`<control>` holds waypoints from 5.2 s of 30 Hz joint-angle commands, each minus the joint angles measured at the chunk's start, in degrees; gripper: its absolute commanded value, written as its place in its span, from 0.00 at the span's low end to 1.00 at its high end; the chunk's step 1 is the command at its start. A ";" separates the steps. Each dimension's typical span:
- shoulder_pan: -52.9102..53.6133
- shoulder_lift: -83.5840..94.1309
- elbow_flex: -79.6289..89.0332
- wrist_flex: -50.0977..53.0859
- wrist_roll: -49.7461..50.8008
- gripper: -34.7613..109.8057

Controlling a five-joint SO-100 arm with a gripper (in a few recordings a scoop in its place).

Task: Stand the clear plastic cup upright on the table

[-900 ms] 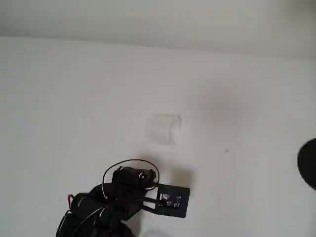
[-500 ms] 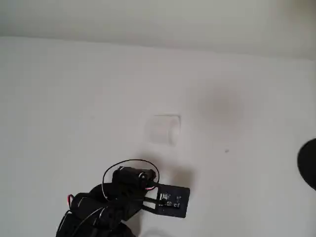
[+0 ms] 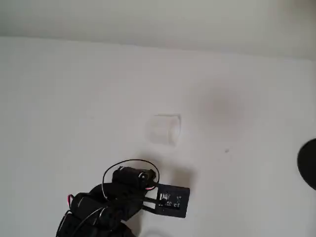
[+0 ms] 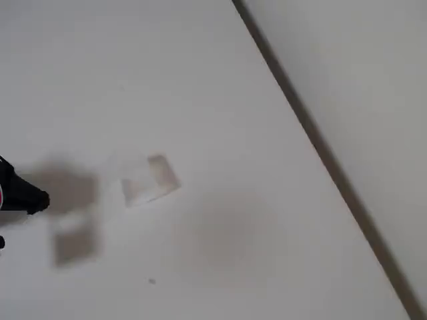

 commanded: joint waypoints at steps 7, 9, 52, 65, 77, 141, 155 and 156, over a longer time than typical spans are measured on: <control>0.53 0.53 -0.09 0.09 0.62 0.24; 0.53 0.53 -0.09 0.09 0.62 0.24; -8.96 -83.85 -73.92 10.81 1.67 0.64; -6.68 -115.14 -87.98 9.93 4.04 0.61; -4.83 -112.94 -93.96 13.01 -0.53 0.31; 3.52 -104.33 -17.93 -130.43 -80.51 0.78; 0.62 -37.53 -23.91 -35.42 -46.32 0.71; 0.26 -35.33 -24.79 -30.85 -42.10 0.67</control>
